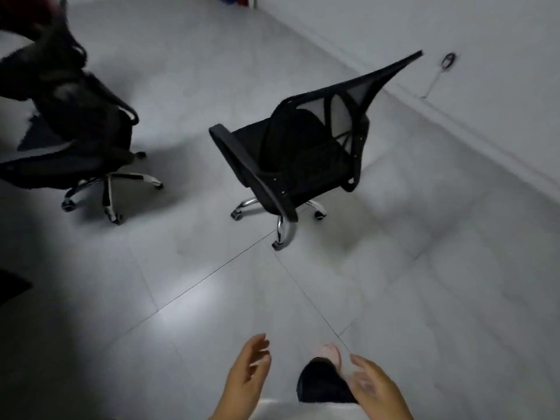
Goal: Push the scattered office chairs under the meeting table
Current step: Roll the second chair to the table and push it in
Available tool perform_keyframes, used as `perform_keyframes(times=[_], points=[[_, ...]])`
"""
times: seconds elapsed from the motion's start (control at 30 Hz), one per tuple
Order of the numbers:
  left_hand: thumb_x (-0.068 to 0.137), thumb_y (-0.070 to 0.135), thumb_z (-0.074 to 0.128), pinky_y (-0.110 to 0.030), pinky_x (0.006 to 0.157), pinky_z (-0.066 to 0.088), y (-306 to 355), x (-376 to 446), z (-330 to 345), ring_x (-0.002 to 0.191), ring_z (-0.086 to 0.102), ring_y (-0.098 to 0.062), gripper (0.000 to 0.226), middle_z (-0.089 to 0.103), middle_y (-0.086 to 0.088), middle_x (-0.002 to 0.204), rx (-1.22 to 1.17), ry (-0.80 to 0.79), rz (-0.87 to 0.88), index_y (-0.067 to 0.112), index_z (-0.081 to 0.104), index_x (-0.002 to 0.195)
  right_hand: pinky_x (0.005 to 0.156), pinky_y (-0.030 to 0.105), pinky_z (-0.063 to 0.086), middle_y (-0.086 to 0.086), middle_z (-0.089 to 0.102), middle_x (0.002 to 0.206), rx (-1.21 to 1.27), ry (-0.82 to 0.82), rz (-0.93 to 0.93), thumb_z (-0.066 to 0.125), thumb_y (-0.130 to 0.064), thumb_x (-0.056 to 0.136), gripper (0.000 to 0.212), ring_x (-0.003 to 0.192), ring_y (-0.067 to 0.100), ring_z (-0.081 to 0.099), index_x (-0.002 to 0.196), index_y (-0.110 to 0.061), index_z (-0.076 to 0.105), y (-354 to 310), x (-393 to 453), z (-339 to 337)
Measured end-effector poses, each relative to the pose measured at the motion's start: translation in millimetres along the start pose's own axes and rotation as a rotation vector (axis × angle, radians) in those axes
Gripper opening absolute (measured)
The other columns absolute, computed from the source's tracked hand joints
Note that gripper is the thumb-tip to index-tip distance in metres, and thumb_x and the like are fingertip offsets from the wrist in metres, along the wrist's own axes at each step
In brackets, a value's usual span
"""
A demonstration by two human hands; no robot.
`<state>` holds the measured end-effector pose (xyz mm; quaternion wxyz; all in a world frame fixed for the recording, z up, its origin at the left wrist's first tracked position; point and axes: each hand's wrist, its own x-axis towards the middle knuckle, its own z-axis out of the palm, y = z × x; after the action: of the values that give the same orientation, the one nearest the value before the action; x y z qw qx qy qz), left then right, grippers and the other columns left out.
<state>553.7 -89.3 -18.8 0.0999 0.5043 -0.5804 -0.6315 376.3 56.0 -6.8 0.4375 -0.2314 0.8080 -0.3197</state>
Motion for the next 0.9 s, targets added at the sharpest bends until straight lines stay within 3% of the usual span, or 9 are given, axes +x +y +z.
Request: perform_keyframes(times=[0.03, 0.13, 0.37, 0.4, 0.47, 0.53, 0.6, 0.7, 0.9], points=[[0.086, 0.000, 0.052, 0.001, 0.069, 0.043, 12, 17, 18, 0.081, 0.058, 0.015, 0.036, 0.062, -0.002, 0.102, 0.017, -0.022, 0.000, 0.035, 0.051, 0.094, 0.067, -0.007, 0.036, -0.035, 0.056, 0.097, 0.004, 0.021, 0.040, 0.066, -0.007, 0.075, 0.086, 0.076, -0.026, 0.051, 0.060, -0.084, 0.031, 6, 10, -20], [0.086, 0.000, 0.052, 0.002, 0.066, 0.042, 57, 65, 72, 0.078, 0.055, 0.020, 0.029, 0.061, -0.005, 0.103, 0.059, -0.081, 0.042, 0.027, 0.051, 0.098, 0.061, -0.001, 0.040, -0.003, 0.062, 0.099, 0.030, 0.112, 0.097, 0.068, -0.009, 0.075, 0.049, 0.070, -0.015, 0.057, 0.079, -0.057, 0.058, 13, 45, -78], [0.089, 0.003, 0.048, 0.001, 0.071, 0.041, 178, 167, 151, 0.093, 0.053, 0.013, 0.036, 0.058, 0.012, 0.105, 0.140, -0.168, 0.259, 0.038, 0.047, 0.097, 0.063, -0.004, 0.038, 0.004, 0.055, 0.100, 0.044, 0.245, -0.035, 0.057, -0.007, 0.084, 0.023, 0.075, -0.001, 0.055, 0.104, -0.020, 0.054, -26, 157, -206], [0.089, 0.003, 0.048, 0.001, 0.071, 0.041, 189, 182, 158, 0.094, 0.054, 0.010, 0.036, 0.058, 0.012, 0.104, 0.157, -0.166, 0.270, 0.038, 0.047, 0.097, 0.064, -0.004, 0.038, 0.003, 0.056, 0.101, 0.049, 0.257, -0.054, 0.057, -0.006, 0.084, 0.025, 0.075, -0.001, 0.057, 0.103, -0.022, 0.056, -31, 172, -216], [0.088, 0.001, 0.049, 0.000, 0.069, 0.042, 209, 216, 170, 0.091, 0.059, -0.001, 0.035, 0.059, 0.009, 0.102, 0.170, -0.158, 0.262, 0.034, 0.050, 0.097, 0.065, -0.004, 0.039, -0.005, 0.060, 0.100, 0.088, 0.265, -0.069, 0.062, -0.010, 0.081, 0.046, 0.080, -0.014, 0.055, 0.092, -0.055, 0.056, -48, 199, -234], [0.088, 0.001, 0.049, 0.000, 0.066, 0.042, 227, 254, 183, 0.091, 0.057, -0.004, 0.027, 0.059, 0.004, 0.101, 0.161, -0.171, 0.236, 0.023, 0.052, 0.102, 0.065, -0.003, 0.040, -0.025, 0.062, 0.086, 0.105, 0.292, -0.052, 0.075, -0.045, 0.064, 0.041, 0.078, -0.020, 0.052, 0.073, -0.075, 0.048, -56, 223, -245], [0.089, 0.003, 0.049, 0.001, 0.065, 0.042, 252, 288, 195, 0.092, 0.053, -0.002, 0.024, 0.057, 0.000, 0.103, 0.169, -0.208, 0.229, 0.020, 0.049, 0.105, 0.064, -0.002, 0.040, -0.023, 0.065, 0.078, 0.147, 0.300, -0.001, 0.062, -0.080, 0.040, 0.034, 0.074, -0.019, 0.053, 0.071, -0.068, 0.053, -62, 248, -259], [0.090, 0.009, 0.048, 0.002, 0.069, 0.041, 299, 338, 220, 0.096, 0.051, 0.001, 0.023, 0.055, 0.004, 0.108, 0.225, -0.269, 0.290, 0.025, 0.047, 0.108, 0.063, -0.002, 0.040, -0.005, 0.067, 0.093, 0.191, 0.333, 0.021, 0.075, -0.044, 0.063, 0.033, 0.078, -0.021, 0.051, 0.085, -0.046, 0.050, -80, 284, -292], [0.090, 0.009, 0.049, -0.003, 0.076, 0.043, 384, 408, 292, 0.097, 0.052, -0.001, 0.027, 0.053, 0.011, 0.105, 0.225, -0.355, 0.411, 0.033, 0.045, 0.103, 0.063, -0.004, 0.039, 0.013, 0.059, 0.102, 0.254, 0.429, -0.001, 0.057, 0.002, 0.081, 0.028, 0.075, -0.023, 0.052, 0.107, -0.009, 0.056, -89, 357, -378]])
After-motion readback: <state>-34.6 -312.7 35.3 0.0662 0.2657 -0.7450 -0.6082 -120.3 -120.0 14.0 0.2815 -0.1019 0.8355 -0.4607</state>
